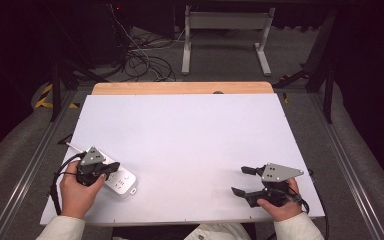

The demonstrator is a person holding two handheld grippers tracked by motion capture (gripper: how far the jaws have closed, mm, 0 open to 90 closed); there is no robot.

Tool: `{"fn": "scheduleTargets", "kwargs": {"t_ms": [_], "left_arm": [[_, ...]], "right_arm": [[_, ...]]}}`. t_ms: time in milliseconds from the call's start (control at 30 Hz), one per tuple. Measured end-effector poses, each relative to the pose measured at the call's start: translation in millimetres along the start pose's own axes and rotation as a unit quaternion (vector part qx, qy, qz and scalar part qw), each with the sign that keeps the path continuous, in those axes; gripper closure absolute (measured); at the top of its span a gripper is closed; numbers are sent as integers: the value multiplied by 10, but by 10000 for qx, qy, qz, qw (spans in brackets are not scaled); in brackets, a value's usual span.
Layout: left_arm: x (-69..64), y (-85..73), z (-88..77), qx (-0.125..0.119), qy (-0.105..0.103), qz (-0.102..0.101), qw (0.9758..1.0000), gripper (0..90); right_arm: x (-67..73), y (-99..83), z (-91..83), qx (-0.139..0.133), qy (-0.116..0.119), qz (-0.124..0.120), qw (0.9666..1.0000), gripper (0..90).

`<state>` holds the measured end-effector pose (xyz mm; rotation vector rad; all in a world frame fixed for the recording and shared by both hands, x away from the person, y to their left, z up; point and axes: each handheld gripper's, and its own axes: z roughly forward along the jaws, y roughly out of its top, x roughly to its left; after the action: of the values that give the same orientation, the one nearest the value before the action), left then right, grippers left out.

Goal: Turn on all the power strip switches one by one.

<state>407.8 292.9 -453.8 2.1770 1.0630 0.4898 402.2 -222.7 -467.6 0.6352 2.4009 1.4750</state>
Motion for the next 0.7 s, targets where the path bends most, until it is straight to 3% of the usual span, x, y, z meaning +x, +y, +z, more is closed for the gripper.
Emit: {"fn": "scheduleTargets", "kwargs": {"t_ms": [267, 700], "left_arm": [[-2, -12, 26, 83, 1, -47, 10000, 900], [6, -24, 44, 24, 59, -23, 10000, 900]], "right_arm": [[0, 0, 2, 5, 0, -1, 10000, 233], [3, 1, 1, -1, 3, 3, 10000, 234]]}}
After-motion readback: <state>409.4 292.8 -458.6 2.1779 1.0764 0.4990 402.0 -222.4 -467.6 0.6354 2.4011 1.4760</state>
